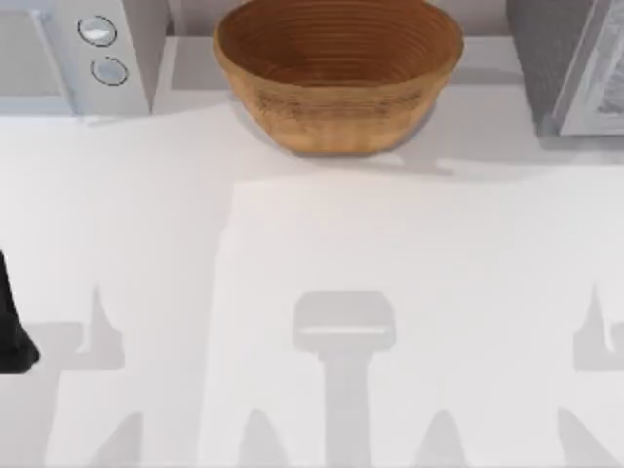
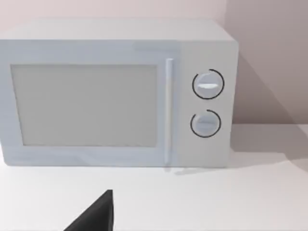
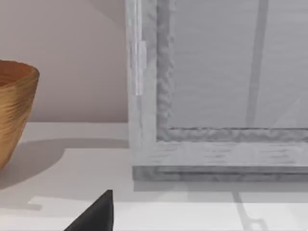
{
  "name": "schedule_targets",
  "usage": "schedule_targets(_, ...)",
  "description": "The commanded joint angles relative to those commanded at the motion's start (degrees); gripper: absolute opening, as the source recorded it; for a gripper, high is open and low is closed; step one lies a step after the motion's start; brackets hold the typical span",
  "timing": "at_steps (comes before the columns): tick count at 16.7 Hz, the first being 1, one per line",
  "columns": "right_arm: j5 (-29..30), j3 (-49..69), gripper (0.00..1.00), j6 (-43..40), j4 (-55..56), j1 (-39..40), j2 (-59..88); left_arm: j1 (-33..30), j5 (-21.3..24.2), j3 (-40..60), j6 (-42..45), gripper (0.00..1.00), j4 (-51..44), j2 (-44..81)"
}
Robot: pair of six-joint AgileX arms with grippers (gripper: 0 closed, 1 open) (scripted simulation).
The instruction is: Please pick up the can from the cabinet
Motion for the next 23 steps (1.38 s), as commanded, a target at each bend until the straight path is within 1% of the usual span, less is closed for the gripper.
schedule_targets(4, 0.29, 1.86, 1.00, 0.02, -0.67, 0.27, 1.84, 0.00, 0.00, 0.00, 0.00, 1.00, 0.00, 0.00)
schedule_targets(6, 0.91, 6.14, 1.00, 0.08, -2.02, 0.82, 5.90, 0.00, 0.00, 0.00, 0.00, 1.00, 0.00, 0.00)
schedule_targets(8, 1.79, 12.86, 1.00, 0.20, -3.87, 1.59, 11.67, 0.00, 0.00, 0.00, 0.00, 1.00, 0.00, 0.00)
schedule_targets(11, 3.44, 26.84, 1.00, 0.42, -7.26, 3.04, 22.53, 0.00, 0.00, 0.00, 0.00, 1.00, 0.00, 0.00)
schedule_targets(19, 8.35, 72.12, 1.00, 0.87, -17.51, 7.62, 55.57, 0.00, 0.00, 0.00, 0.00, 1.00, 0.00, 0.00)
schedule_targets(23, 10.19, 89.94, 1.00, 0.92, -21.50, 9.45, 68.54, 0.00, 0.00, 0.00, 0.00, 1.00, 0.00, 0.00)
